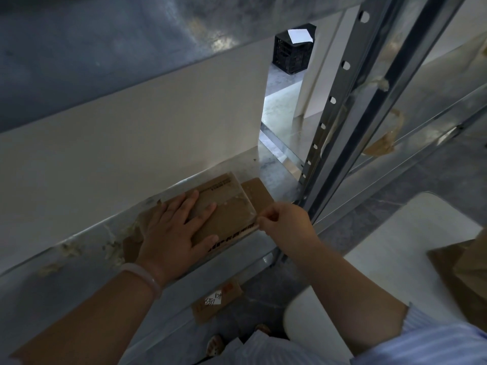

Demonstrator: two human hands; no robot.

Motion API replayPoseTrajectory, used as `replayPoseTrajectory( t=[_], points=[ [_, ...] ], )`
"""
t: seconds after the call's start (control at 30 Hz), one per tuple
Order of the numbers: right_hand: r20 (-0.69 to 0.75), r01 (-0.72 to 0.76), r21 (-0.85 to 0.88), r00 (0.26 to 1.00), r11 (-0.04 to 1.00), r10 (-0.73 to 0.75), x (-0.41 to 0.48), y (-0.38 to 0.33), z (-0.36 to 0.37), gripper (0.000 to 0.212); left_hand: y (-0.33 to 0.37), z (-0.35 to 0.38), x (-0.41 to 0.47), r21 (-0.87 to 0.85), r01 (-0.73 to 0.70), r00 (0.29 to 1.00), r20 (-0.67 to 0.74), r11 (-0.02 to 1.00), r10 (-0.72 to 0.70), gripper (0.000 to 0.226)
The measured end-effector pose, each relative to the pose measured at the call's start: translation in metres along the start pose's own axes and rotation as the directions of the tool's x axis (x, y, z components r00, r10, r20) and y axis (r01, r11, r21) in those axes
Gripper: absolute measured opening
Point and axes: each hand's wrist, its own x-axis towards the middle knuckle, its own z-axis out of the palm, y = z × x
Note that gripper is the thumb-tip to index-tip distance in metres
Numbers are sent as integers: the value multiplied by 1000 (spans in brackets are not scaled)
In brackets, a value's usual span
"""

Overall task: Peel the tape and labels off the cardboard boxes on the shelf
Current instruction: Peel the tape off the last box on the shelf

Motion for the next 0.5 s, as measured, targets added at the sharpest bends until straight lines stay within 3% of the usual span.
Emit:
replayPoseTrajectory(
  t=[0.2,0.3,0.4,0.5],
  points=[
    [11,127,-157,992,979,-127,3,0,9,16,0,1,0,6,3,1000,7,1000,-3,72],
    [35,120,-147,993,982,-116,6,-2,15,18,0,0,1,-27,16,1000,4,1000,-16,73],
    [14,2,110,1000,994,-4,4,0,14,12,0,0,1,-29,27,1000,0,999,-27,75],
    [41,-157,449,987,879,156,2,9,15,17,-1,-1,1,-34,20,1000,-2,999,-20,74]
  ],
)
